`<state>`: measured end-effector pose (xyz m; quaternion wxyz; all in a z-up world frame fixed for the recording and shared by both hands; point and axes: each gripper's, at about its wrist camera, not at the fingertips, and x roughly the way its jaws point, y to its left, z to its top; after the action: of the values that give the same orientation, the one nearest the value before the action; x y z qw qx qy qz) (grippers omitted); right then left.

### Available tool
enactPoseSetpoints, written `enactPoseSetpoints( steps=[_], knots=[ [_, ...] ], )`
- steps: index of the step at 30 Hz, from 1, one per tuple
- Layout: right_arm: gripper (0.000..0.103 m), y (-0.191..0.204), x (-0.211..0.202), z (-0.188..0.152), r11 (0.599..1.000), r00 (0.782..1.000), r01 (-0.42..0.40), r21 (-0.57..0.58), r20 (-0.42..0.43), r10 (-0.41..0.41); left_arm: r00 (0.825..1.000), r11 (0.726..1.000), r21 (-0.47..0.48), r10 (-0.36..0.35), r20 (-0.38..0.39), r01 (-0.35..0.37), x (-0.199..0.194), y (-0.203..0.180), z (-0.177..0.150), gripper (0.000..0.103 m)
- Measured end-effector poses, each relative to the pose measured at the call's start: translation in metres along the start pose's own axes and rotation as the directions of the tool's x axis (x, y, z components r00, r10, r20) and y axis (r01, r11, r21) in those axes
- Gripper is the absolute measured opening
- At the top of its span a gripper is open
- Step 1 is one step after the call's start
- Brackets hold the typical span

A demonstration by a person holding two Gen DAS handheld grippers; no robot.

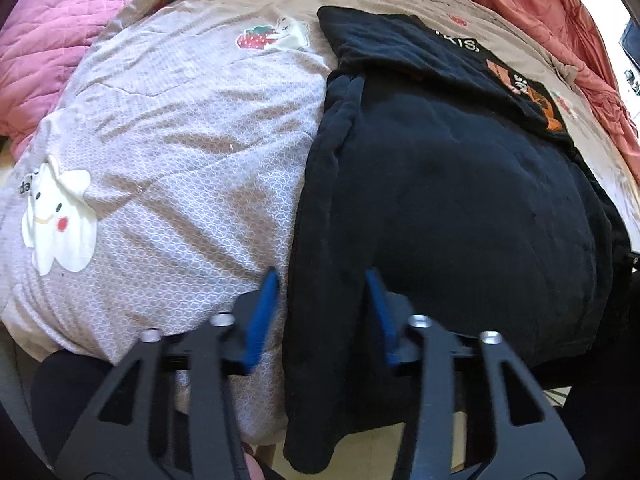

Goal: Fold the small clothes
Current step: 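Grasp the black shirt's hem edge with the right tool while the left tool grasps it too, then lift the hem with both tools and fold it over toward the collar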

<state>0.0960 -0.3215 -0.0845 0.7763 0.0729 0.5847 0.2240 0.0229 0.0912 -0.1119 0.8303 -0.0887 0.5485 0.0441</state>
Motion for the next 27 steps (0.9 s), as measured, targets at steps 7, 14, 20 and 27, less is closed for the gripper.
enactPoseSetpoints(
  steps=[7, 14, 20, 27],
  knots=[
    [0.008, -0.029, -0.032, 0.002, 0.99, 0.984, -0.094, 0.105, 0.159, 0.076, 0.993, 0.986, -0.117, -0.112, 0.048, 0.117, -0.023, 0.03, 0.012, 0.002],
    [0.008, -0.028, -0.027, 0.008, 0.985, 0.984, -0.109, 0.137, 0.155, 0.087, 0.985, 0.979, -0.131, -0.162, -0.057, 0.154, -0.002, 0.025, -0.006, 0.038],
    [0.009, -0.026, -0.02, 0.007, 0.987, 0.99, -0.089, 0.132, 0.121, 0.073, 0.995, 0.996, -0.054, -0.078, -0.056, 0.075, 0.002, 0.006, -0.007, 0.021],
    [0.008, -0.023, -0.028, 0.006, 0.985, 0.979, -0.13, 0.114, 0.17, 0.11, 0.994, 0.994, -0.033, -0.105, 0.022, 0.105, -0.025, 0.002, 0.002, 0.003]
  ],
)
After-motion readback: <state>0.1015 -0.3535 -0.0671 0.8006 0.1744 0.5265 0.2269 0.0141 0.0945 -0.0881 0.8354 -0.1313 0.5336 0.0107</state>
